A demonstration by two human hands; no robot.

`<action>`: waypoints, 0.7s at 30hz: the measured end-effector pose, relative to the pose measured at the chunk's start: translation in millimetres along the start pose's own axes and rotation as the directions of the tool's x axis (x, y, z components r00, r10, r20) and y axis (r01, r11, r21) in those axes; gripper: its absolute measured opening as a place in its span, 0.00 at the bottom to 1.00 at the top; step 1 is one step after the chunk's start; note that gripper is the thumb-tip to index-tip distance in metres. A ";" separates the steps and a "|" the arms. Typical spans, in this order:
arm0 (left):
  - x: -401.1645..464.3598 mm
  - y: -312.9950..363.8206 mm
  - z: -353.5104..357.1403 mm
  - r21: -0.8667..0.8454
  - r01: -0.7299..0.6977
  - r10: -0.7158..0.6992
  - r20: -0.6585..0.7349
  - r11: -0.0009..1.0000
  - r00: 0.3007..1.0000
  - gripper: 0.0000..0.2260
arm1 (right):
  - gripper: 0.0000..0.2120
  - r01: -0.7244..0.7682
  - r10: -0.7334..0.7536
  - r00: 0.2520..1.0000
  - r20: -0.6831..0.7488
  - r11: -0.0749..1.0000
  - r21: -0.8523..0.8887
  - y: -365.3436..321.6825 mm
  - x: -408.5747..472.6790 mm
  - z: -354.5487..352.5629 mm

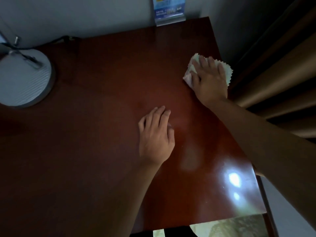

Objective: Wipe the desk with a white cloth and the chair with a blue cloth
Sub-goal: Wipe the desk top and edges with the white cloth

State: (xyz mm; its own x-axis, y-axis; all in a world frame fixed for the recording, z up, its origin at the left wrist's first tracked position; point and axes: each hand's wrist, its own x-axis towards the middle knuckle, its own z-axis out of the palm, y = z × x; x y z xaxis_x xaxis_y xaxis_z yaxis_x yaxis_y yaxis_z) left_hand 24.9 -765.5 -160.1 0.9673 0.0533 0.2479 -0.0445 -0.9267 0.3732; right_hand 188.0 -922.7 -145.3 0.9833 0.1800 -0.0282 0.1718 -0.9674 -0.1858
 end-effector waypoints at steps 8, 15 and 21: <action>1.3 -0.2 0.0 -0.067 0.029 -0.031 -0.031 0.997 0.999 0.14 | 0.23 0.077 -0.074 0.997 -0.038 0.994 0.074 -25.1 -97.5 7.8; -0.8 4.6 -10.0 -0.140 0.042 -0.047 -0.038 0.989 0.998 0.15 | 0.22 0.089 -0.074 0.991 -0.111 0.987 0.133 -48.7 -187.4 21.3; -24.9 3.9 -20.6 -0.194 0.039 -0.048 -0.038 0.980 0.998 0.11 | 0.22 0.095 -0.076 0.988 -0.134 0.985 0.142 -81.5 -265.9 35.6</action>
State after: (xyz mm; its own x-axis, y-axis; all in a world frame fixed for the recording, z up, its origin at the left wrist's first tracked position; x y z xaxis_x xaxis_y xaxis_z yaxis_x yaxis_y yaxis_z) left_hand -4.4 -762.8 -146.4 0.9583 0.1113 0.2634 -0.0539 -0.8343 0.5487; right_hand -89.6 -885.4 -157.6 0.9667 0.2271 0.1182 0.2538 -0.9109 -0.3253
